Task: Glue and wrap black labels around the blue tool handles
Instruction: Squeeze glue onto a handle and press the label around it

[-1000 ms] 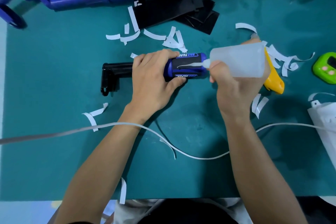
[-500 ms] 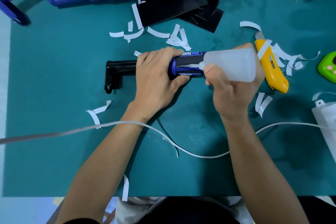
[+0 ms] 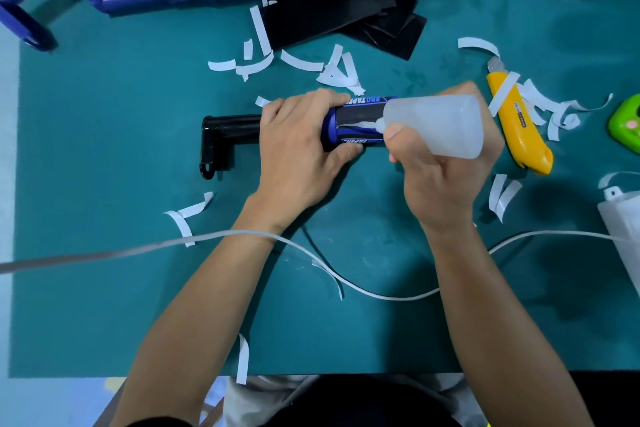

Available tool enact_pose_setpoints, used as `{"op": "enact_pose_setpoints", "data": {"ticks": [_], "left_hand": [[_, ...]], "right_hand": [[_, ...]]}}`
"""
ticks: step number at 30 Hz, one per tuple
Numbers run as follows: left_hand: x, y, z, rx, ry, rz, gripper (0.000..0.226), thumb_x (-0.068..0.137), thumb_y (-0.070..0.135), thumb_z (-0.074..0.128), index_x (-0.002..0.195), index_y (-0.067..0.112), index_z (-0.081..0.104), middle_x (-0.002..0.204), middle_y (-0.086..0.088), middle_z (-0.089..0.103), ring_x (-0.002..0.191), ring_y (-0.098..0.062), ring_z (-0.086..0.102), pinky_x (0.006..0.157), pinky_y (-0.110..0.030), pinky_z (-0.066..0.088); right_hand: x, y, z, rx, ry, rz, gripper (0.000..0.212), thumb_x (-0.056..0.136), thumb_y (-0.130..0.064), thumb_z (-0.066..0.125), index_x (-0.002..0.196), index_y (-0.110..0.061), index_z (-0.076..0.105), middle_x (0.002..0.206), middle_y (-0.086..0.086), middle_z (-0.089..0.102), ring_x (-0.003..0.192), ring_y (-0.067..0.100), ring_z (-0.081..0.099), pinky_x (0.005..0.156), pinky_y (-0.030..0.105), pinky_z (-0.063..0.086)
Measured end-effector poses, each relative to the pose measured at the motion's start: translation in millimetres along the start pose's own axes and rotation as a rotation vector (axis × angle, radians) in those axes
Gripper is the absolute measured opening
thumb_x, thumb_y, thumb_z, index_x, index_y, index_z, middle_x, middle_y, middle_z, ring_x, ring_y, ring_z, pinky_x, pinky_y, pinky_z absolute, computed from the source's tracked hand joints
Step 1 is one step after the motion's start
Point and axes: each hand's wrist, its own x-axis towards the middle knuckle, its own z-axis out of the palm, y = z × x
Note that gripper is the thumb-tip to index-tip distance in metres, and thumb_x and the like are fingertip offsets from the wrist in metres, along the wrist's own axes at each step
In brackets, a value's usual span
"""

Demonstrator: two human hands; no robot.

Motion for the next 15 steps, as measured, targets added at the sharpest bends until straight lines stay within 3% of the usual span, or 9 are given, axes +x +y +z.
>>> {"op": "enact_pose_setpoints", "data": {"ticks": [10, 15], "left_hand": [[-0.5, 0.5, -1.8, -0.012, -0.010, -0.002, 0.057, 0.073, 0.049, 0.085, 0.121, 0.024, 0.065, 0.115, 0.012, 0.071, 0.106, -0.018, 0.062, 0.098, -0.033, 0.032], [-0.1, 0.2, -1.2, -0.015, -0.003, 0.000, 0.057, 0.074, 0.050, 0.086, 0.120, 0.024, 0.065, 0.115, 0.013, 0.071, 0.106, -0.018, 0.063, 0.098, -0.035, 0.033]], "right_hand": [[-0.7, -1.3, 0.0, 0.019, 0.017, -0.038, 0.022, 0.084, -0.005, 0.072, 0.081, -0.018, 0.054, 0.066, 0.020, 0.055, 0.055, 0.036, 0.053, 0.053, 0.031, 0.041], [-2.5, -1.7, 0.9, -0.008, 0.003, -0.045, 0.018, 0.085, -0.007, 0.071, 0.084, -0.012, 0.053, 0.065, 0.021, 0.055, 0.055, 0.040, 0.053, 0.051, 0.036, 0.041]]}}
